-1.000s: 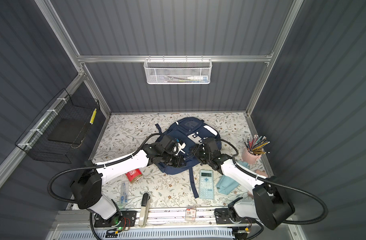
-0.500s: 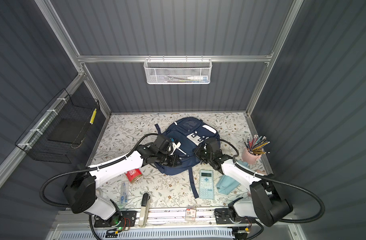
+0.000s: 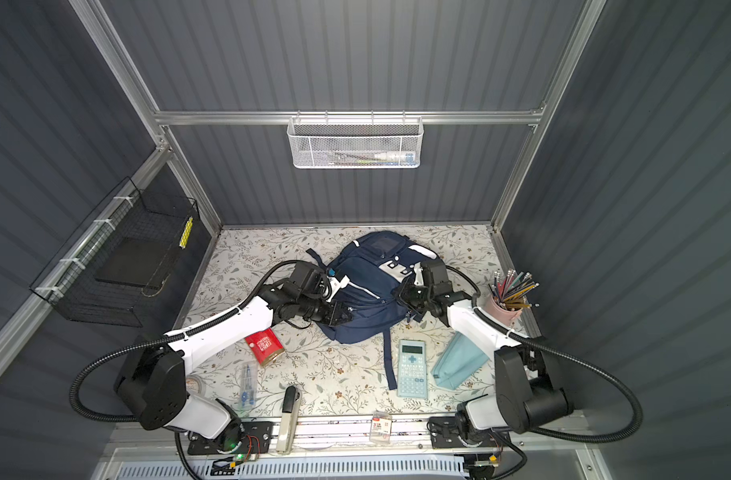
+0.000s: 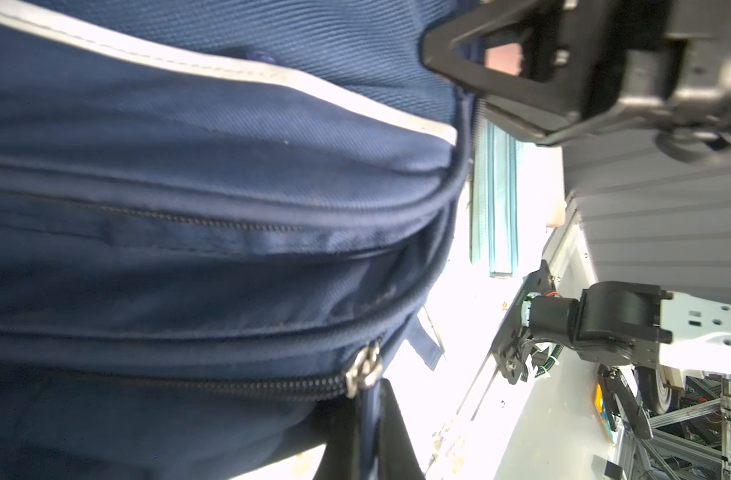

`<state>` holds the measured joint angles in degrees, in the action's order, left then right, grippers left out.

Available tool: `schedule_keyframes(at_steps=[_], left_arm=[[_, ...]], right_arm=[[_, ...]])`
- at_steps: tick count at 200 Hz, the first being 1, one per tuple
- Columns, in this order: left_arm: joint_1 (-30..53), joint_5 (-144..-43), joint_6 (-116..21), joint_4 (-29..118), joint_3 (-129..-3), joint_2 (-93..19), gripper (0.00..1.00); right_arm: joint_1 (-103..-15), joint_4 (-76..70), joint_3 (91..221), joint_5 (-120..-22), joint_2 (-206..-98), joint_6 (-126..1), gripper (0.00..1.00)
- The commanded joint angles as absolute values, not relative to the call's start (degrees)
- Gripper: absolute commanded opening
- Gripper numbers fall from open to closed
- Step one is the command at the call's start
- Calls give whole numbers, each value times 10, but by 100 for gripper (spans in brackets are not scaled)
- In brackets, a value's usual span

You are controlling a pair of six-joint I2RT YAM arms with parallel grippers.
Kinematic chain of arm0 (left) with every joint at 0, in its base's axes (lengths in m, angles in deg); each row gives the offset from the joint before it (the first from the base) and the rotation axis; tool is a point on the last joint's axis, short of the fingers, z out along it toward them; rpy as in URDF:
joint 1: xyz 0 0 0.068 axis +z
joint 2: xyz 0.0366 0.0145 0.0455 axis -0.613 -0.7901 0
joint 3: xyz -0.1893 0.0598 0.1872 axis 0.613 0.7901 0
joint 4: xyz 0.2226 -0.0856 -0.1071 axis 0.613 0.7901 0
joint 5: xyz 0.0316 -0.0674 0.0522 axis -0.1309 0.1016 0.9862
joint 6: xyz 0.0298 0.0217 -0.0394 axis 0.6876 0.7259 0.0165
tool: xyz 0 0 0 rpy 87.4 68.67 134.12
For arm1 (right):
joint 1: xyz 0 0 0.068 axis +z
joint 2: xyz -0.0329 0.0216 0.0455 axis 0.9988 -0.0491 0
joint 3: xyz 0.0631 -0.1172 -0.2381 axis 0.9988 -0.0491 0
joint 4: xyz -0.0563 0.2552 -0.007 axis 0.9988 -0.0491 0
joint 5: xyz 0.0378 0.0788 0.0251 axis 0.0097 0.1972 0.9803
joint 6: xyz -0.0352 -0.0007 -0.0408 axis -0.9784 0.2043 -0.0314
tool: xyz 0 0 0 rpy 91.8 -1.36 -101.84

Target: Pack the student bag

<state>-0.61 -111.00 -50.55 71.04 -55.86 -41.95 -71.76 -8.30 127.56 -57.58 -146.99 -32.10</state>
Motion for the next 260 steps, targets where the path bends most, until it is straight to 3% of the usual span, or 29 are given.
schedule_keyframes(at_steps=[1, 43, 70, 79, 87, 97, 149, 178, 227, 240, 260], left_arm=[[31, -1094, -521, 817, -547, -356, 0], [-66, -1099, -560, 779, -566, -368, 0], [-116, -1124, -579, 739, -589, -406, 0], [-126, -1124, -588, 725, -592, -416, 0], [-129, -1130, -601, 706, -591, -425, 0], [-129, -1139, -619, 672, -584, -437, 0], [-130, -1114, -656, 607, -616, -501, 0], [-134, -1119, -676, 585, -640, -530, 0], [-136, -1072, -662, 622, -672, -527, 0], [-138, -1088, -670, 609, -669, -531, 0], [-139, -1088, -668, 612, -660, -525, 0]], right_arm=[[-805, -111, 1287, -708, -1497, -391, 0], [-757, -111, 1330, -691, -1524, -402, 0], [-753, -128, 1372, -701, -1561, -411, 8], [-754, -138, 1391, -706, -1573, -419, 18], [-754, -156, 1413, -703, -1582, -427, 39], [-753, -185, 1437, -688, -1587, -434, 54], [-739, -240, 1345, -669, -1413, -345, 75], [-683, -216, 1268, -670, -1351, -277, 78], [-628, -97, 1181, -685, -1351, -185, 75], [-629, -63, 1175, -685, -1366, -178, 71], [-629, -49, 1187, -689, -1393, -187, 58]])
